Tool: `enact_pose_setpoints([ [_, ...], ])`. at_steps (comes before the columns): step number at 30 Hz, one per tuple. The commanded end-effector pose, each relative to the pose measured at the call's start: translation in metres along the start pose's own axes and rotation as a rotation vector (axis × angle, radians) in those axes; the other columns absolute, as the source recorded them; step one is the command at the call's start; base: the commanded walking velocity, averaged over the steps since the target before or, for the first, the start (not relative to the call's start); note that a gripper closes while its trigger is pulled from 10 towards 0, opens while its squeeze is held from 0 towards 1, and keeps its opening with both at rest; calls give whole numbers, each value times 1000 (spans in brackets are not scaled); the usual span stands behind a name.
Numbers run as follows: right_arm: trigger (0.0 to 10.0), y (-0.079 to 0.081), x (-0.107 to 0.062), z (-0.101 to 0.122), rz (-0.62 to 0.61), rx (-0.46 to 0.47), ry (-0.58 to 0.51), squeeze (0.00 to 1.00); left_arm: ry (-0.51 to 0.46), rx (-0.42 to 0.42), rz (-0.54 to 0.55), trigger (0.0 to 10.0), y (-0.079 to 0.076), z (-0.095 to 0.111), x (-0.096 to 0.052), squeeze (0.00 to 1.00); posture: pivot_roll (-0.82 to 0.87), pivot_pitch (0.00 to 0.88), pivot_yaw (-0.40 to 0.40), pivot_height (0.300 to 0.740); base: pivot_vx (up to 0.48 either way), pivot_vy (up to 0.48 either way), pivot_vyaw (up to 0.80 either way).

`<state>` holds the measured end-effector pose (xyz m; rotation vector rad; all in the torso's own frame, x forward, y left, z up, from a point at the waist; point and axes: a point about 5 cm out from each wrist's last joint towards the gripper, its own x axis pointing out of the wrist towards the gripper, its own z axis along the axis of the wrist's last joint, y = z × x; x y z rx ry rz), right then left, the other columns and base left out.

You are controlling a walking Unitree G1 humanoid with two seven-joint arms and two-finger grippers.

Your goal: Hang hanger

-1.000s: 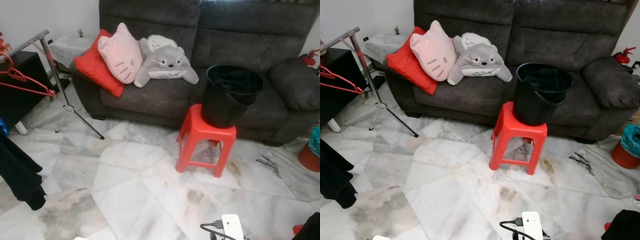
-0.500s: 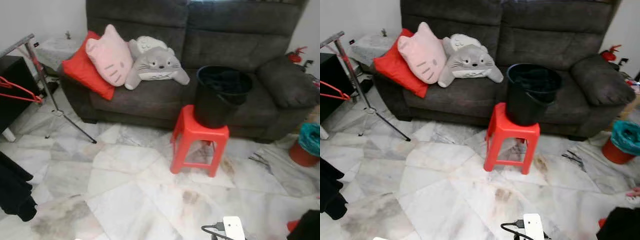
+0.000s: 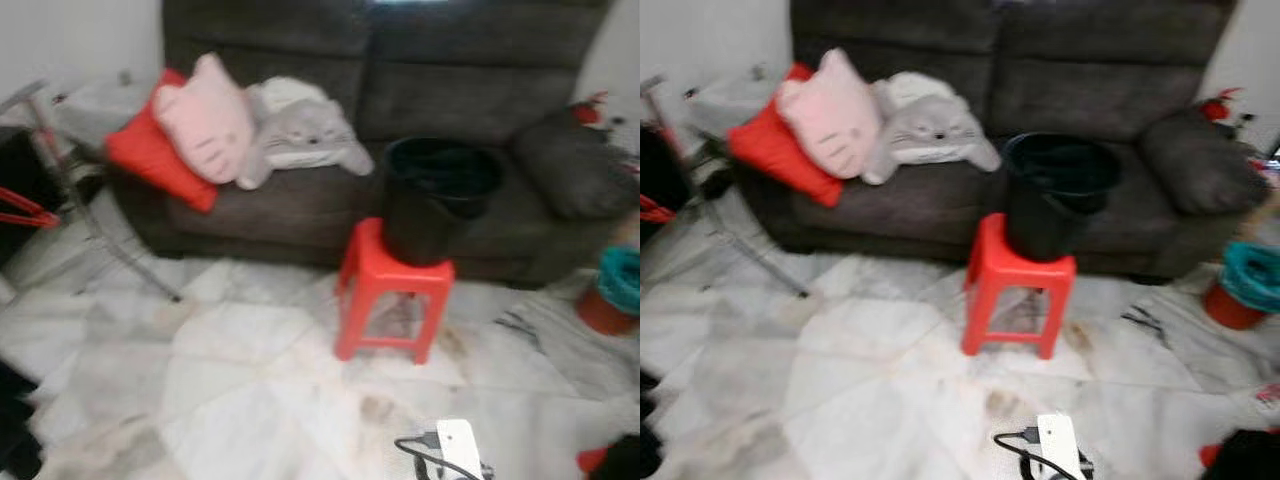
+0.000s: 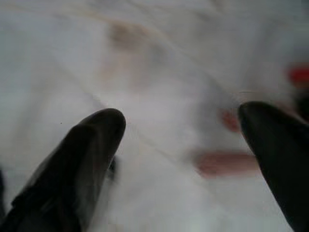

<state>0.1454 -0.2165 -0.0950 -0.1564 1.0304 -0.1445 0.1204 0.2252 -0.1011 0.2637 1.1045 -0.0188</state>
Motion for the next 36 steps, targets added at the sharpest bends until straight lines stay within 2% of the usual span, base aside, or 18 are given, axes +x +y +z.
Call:
enact_pose_setpoints([
  [1, 10000, 16, 1, 12, 39, 8, -36, 0, 18, 21, 31, 10000, 14, -5, -2, 0, -13, 0, -57, 740, 296, 0, -631],
  [14, 10000, 18, 1, 15, 42, 5, -55, 0, 19, 23, 32, 10000, 15, -5, -2, 0, -13, 0, -54, 740, 296, 0, -31],
  [19, 10000, 18, 1, 16, 40, -24, -62, 0, 21, 20, 29, 10000, 15, -6, -2, 0, -17, 0, -56, 740, 296, 0, 0],
  [26, 10000, 17, 2, 16, 37, -35, -55, 0, 21, 17, 30, 10000, 14, -5, -2, 0, -16, 0, -61, 740, 295, 0, 729],
  [36, 10000, 17, 2, 16, 38, -29, -50, 0, 20, 15, 29, 10000, 14, -4, -2, 0, -19, 0, -61, 740, 296, 0, 0],
])
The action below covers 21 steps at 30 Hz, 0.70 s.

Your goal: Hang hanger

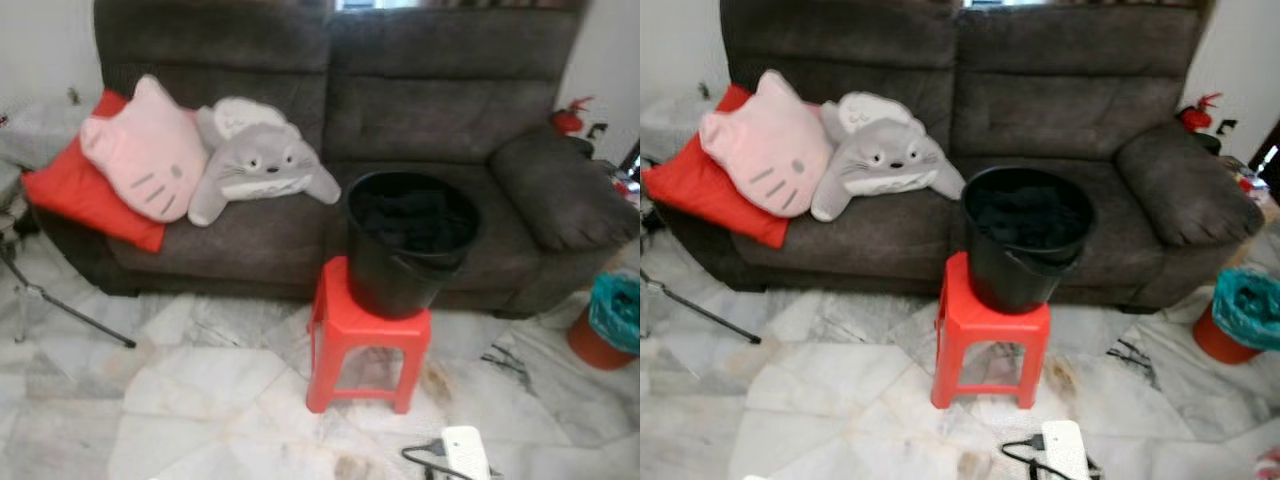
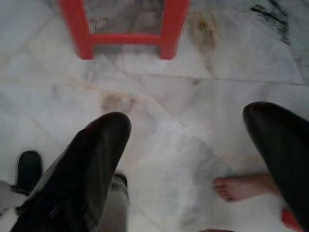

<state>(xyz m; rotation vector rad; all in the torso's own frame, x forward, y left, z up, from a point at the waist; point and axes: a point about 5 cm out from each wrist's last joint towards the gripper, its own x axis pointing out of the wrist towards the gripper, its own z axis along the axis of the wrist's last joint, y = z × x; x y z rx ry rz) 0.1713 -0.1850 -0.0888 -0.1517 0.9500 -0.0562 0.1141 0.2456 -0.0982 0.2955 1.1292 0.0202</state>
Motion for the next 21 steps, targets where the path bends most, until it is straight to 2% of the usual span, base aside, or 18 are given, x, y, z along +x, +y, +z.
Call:
enact_pose_setpoints([
  [1, 10000, -13, -2, -12, -34, 1, 37, 0, -11, 7, -15, 10000, -5, 5, 1, 0, -24, 0, -60, 740, 296, 0, 0],
  [5, 10000, -13, -2, -10, -19, -39, 27, 0, -10, 8, -18, 10000, -5, 4, 1, 0, -28, 0, -59, 740, 295, 0, 234],
  [10, 10000, -12, -2, -10, -20, -26, 27, 0, -9, 10, -18, 10000, -5, 5, 1, 0, -31, 0, -57, 740, 295, 0, 800],
  [21, 10000, -12, -2, -9, -28, 0, 24, 0, -11, 10, -14, 10000, -4, 6, 1, 0, -39, 0, -52, 740, 265, 0, 0],
])
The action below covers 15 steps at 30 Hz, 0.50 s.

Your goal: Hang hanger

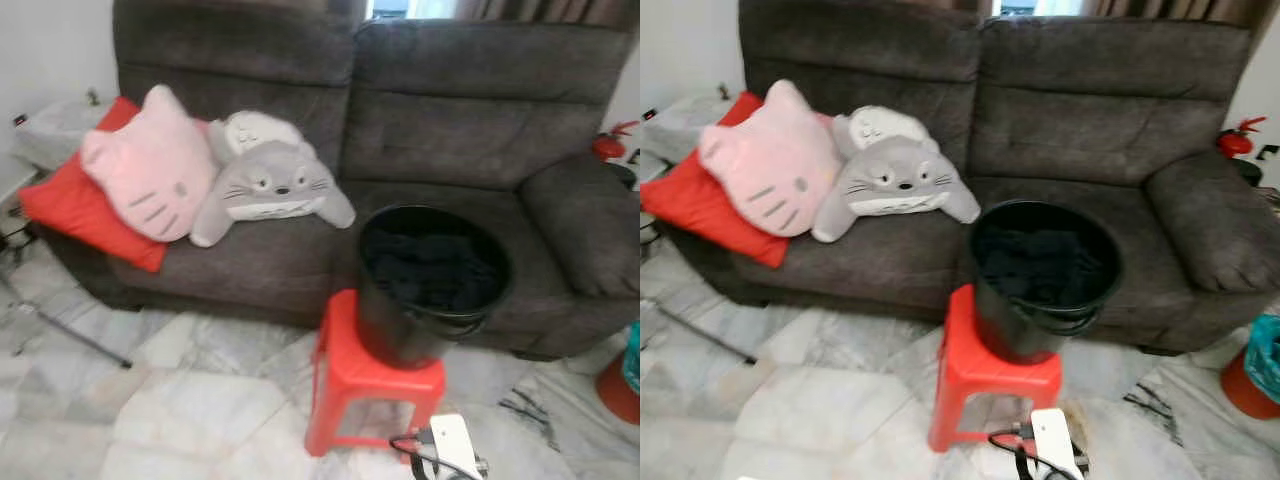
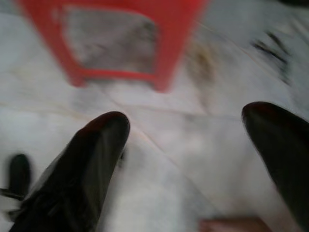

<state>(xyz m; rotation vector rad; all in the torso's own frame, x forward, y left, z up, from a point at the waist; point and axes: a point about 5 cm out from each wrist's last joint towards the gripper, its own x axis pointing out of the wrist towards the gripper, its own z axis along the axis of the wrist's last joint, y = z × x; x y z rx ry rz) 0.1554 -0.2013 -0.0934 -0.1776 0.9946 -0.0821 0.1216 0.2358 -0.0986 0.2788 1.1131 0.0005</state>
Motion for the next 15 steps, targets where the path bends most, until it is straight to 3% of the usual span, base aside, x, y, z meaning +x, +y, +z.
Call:
enact_pose_setpoints([
  [1, 10000, 3, 2, 9, 3, 15, -24, 0, 8, 13, 7, 10000, 4, -3, -1, 0, -39, 0, -52, 740, 0, 0, 0],
  [8, 10000, 2, 2, 14, -3, 18, -39, 0, 7, 14, 3, 10000, 4, -3, -1, 0, -48, 0, -49, 740, 0, 0, 0],
  [15, 10000, 0, 3, 29, -9, 29, -128, 0, 11, 24, 2, 10000, 5, -3, -1, 0, -65, 0, -44, 740, 0, 0, 0],
])
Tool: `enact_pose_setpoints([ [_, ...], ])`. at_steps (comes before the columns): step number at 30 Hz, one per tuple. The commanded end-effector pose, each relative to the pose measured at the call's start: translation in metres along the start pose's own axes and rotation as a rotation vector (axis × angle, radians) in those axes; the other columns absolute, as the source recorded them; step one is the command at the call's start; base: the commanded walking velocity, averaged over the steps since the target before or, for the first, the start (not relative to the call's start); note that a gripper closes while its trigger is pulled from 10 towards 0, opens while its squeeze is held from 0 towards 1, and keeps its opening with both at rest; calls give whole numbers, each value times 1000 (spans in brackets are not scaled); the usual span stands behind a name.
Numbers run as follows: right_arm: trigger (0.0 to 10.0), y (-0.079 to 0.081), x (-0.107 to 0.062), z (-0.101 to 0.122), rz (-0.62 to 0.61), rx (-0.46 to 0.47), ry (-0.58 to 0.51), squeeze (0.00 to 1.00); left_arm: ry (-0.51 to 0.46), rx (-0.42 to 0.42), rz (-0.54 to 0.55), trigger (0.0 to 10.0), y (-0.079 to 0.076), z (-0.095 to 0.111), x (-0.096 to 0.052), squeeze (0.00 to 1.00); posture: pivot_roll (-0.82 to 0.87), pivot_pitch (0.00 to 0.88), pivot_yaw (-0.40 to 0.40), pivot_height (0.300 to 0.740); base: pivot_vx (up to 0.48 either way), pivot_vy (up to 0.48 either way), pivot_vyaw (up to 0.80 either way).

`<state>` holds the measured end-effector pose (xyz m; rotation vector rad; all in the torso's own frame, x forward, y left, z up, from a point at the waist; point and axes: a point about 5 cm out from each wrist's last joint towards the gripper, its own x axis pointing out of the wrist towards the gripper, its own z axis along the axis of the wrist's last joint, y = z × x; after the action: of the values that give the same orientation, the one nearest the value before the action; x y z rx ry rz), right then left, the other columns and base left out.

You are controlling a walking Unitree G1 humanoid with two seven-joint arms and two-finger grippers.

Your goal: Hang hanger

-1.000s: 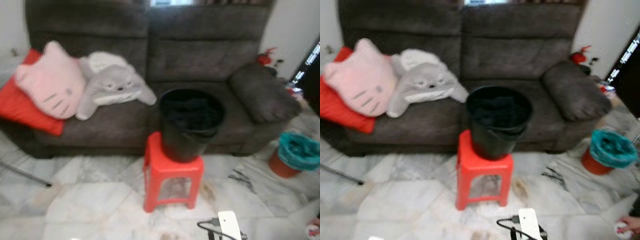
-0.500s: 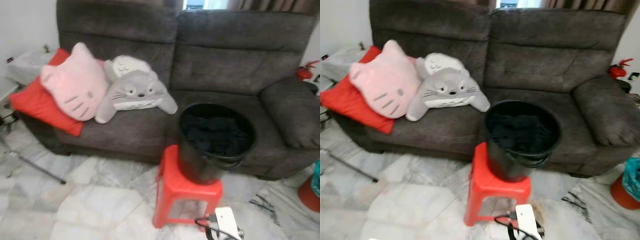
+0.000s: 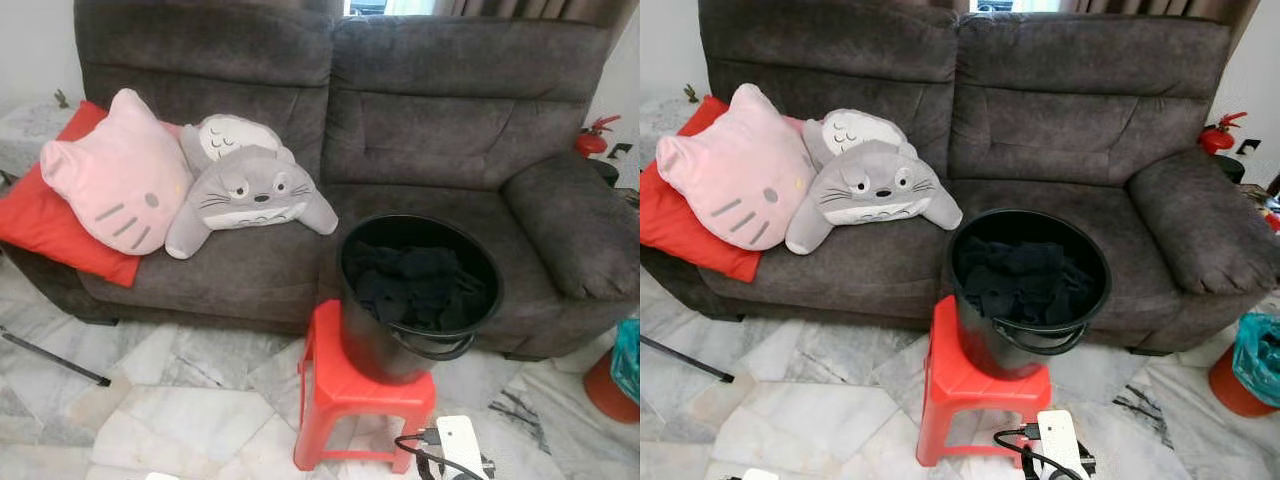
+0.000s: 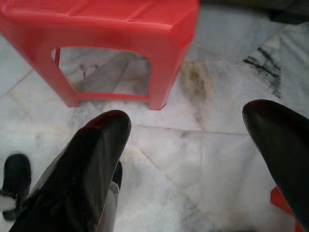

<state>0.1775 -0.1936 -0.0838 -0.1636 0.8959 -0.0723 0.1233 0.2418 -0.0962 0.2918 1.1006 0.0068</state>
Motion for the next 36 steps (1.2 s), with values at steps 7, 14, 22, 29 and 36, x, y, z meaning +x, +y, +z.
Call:
enact_pose_setpoints([
  [7, 10000, -18, -2, 24, -84, 71, -214, 0, 24, 22, -11, 10000, -2, -5, -1, 0, -63, 0, -47, 740, 0, 0, 0],
  [14, 10000, -28, -12, 46, -163, 115, -422, 0, 26, 30, -9, 10000, -2, -6, -1, 0, -61, 0, -47, 740, 0, 0, 0],
  [22, 10000, -28, -58, 24, -203, 107, -566, 0, 31, 50, -11, 10000, -1, -7, -1, 0, -81, 0, -38, 740, 0, 0, 0],
  [29, 10000, -28, -78, 46, -215, 137, -633, 0, 25, 66, -10, 10000, 0, -7, -1, 0, -93, 0, -31, 740, 0, 0, 0],
  [36, 10000, -42, -74, 116, -193, 149, -780, 0, 24, 66, -5, 10000, 0, -6, -1, 0, -82, 0, -33, 740, 0, 0, 0],
])
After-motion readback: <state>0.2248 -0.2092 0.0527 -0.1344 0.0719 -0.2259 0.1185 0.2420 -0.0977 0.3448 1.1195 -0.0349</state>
